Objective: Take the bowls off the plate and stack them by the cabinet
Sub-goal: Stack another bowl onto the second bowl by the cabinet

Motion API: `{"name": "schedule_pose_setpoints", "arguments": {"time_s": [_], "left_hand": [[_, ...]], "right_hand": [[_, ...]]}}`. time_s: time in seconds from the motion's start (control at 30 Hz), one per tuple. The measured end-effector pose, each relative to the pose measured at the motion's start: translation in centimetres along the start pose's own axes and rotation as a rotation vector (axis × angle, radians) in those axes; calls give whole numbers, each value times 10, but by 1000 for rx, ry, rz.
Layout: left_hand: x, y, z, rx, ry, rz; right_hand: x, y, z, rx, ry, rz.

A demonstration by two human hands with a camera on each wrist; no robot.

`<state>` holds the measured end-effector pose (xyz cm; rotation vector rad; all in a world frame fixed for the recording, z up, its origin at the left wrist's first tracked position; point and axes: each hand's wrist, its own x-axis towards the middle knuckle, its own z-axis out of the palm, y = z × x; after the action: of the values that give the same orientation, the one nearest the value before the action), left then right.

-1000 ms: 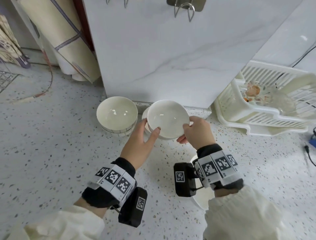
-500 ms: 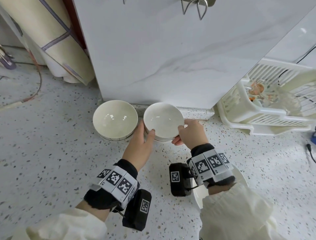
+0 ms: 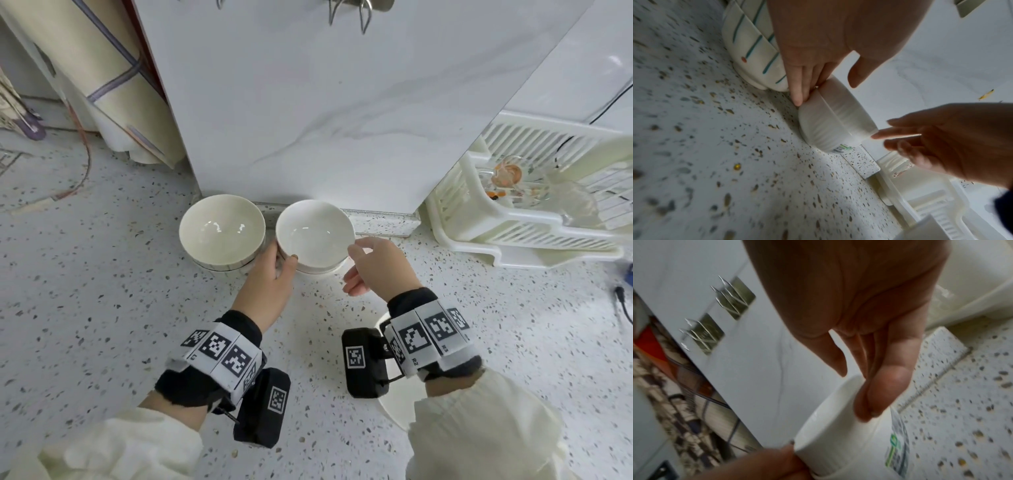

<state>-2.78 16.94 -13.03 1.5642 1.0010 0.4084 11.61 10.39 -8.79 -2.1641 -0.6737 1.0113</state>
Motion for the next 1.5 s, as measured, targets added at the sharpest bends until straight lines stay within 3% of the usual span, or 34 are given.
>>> {"name": "schedule_pose_setpoints", "arguments": {"time_s": [0.27, 0.47, 0.6, 0.7, 0.9, 1.07, 1.5], "left_hand": [[-56, 6, 32, 109, 25, -78], [-95, 14, 77, 152, -28, -70], [-111, 21, 99, 211, -45, -51], [-115, 21, 106, 282, -23, -46], [-120, 5, 111, 376, -134, -174], [-112, 0, 111, 229, -167, -231], [-37, 17, 103, -8, -227, -129]], "right_hand": [[-61, 39, -62, -92, -117, -202], [-89, 105, -98, -327, 71, -208], [-104, 144, -105, -361, 180, -151], [-109, 164, -105, -299, 155, -60], [-114, 174, -91, 79, -144, 71], [-103, 169, -83, 164, -101, 76], [-33, 128, -71, 446, 95, 141]]}}
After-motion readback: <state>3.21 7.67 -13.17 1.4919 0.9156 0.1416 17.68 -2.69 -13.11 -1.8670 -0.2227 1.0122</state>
